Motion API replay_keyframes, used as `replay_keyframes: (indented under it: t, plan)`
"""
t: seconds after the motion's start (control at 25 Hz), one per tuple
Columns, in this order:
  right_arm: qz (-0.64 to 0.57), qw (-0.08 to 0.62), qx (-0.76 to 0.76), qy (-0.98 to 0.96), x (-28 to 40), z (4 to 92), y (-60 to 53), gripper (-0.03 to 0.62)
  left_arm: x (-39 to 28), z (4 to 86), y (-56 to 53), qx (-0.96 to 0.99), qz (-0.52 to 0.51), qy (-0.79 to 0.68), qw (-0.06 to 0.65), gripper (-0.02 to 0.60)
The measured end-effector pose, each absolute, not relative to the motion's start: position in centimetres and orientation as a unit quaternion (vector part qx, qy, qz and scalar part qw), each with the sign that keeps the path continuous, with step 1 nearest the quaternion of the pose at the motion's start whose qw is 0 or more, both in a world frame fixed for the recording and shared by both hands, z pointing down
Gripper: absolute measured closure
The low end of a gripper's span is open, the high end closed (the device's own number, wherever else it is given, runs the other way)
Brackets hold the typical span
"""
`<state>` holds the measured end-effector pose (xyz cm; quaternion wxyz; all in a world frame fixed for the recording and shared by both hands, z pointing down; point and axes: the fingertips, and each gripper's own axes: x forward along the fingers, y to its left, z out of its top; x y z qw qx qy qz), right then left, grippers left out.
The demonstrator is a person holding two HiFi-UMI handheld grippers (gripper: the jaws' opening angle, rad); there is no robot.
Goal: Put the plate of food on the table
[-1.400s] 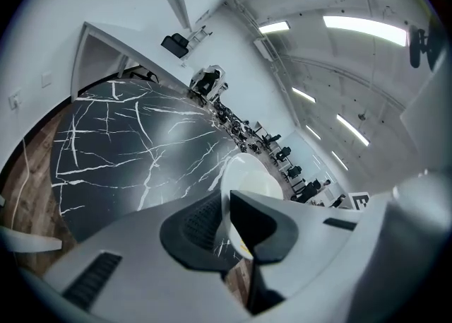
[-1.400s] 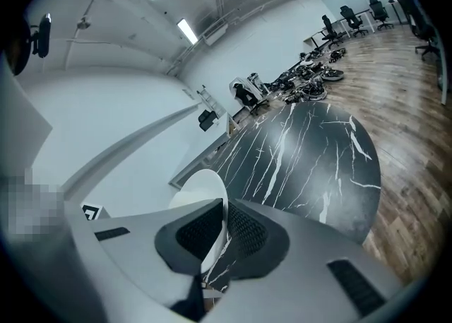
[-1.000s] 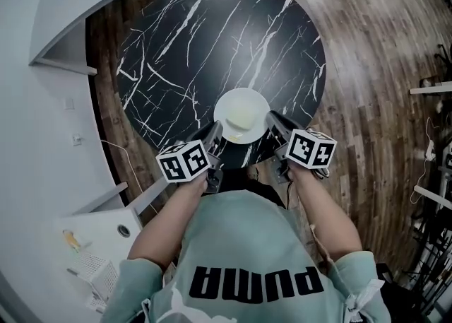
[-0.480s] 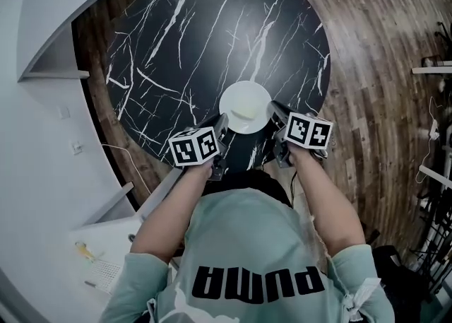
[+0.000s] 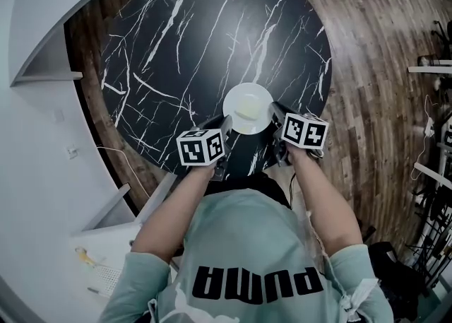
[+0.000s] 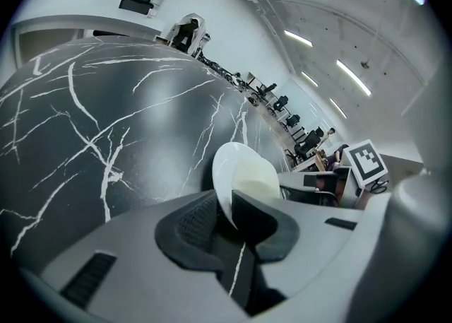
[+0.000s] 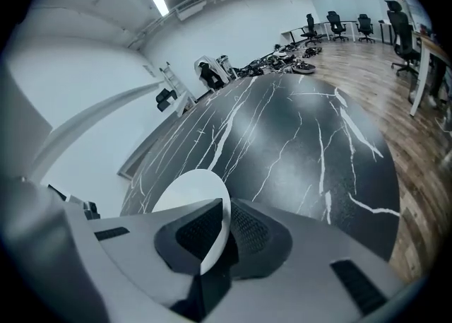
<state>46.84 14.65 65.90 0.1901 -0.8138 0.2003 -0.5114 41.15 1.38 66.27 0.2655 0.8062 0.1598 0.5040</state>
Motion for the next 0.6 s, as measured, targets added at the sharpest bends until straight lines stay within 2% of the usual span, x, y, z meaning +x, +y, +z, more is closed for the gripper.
replay_keyframes:
  t: [0.44,0.6]
  plan:
    - [-0.49,0.09,-0.843,0.204,47.3,65.1,16.0,0.563,40.7,66.2,-0.2,0.817,0.49,0.161,0.259,0.52]
    - [-0.463,0.06,-0.853,0.235,45.8,62.1,16.0,0.563,39.5,63.5,-1.5,0.845,0.447,0.148,0.252,0.575]
